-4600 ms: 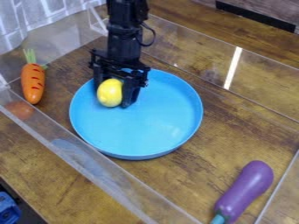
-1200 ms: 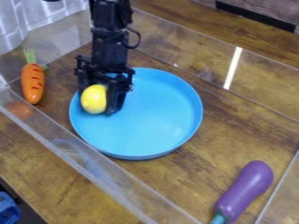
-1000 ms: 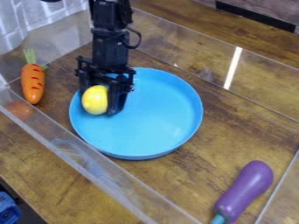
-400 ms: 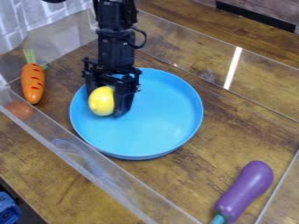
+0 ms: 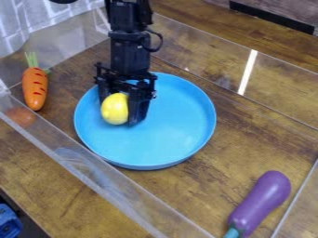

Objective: Put the lemon on the blue tray

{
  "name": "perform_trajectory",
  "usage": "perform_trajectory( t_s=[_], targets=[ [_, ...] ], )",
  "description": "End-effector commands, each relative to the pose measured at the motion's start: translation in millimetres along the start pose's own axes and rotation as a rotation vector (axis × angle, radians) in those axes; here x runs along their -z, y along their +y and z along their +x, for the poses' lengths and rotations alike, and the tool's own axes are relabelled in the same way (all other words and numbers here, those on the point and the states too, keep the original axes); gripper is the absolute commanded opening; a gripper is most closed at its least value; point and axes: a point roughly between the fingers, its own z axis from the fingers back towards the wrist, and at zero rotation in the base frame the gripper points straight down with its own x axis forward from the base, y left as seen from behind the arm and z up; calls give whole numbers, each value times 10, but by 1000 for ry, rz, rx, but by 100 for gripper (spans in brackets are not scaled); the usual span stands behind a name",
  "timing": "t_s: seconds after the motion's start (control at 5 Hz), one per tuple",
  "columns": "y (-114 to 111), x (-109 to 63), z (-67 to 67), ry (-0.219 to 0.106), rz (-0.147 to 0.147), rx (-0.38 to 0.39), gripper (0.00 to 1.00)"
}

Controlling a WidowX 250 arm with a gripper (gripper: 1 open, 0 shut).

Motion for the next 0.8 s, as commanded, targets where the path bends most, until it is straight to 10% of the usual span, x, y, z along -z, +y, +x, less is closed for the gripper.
perform_trajectory(
  t_s=[0.0, 0.6],
  targets=[
    [-139, -193, 63, -60, 16, 40, 0],
    [-249, -9, 130, -7, 10, 56, 0]
  ],
)
